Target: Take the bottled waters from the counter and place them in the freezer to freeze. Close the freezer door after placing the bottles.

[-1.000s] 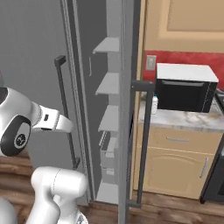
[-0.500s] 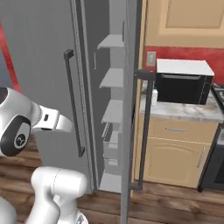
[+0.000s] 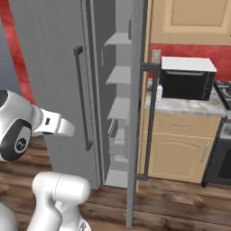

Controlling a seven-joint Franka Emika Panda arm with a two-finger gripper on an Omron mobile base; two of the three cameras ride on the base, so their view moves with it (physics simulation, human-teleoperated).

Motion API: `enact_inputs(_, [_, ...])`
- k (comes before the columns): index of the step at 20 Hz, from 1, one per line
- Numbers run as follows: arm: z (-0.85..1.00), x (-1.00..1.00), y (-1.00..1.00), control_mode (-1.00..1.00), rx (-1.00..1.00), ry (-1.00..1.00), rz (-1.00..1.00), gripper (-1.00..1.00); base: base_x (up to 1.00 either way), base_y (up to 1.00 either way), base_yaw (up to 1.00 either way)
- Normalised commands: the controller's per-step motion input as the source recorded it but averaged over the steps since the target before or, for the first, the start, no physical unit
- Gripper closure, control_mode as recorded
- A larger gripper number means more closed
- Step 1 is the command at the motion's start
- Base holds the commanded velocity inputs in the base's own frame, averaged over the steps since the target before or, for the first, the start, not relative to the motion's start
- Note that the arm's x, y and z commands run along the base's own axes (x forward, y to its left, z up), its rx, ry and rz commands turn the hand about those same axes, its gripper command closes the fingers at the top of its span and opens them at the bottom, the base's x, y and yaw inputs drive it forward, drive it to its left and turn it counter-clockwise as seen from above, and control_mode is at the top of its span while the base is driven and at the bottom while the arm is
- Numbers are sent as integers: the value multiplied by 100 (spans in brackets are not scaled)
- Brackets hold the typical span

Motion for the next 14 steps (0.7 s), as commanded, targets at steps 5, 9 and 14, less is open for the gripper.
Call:
enact_inputs(5, [0,0,0,100,0,0,0,-100,-35,-16,0])
enact_inputs(9, [0,0,0,100,0,0,0,-100,-18,-33,0])
enact_inputs(14, [0,0,0,100,0,0,0,-100,0,-43,0])
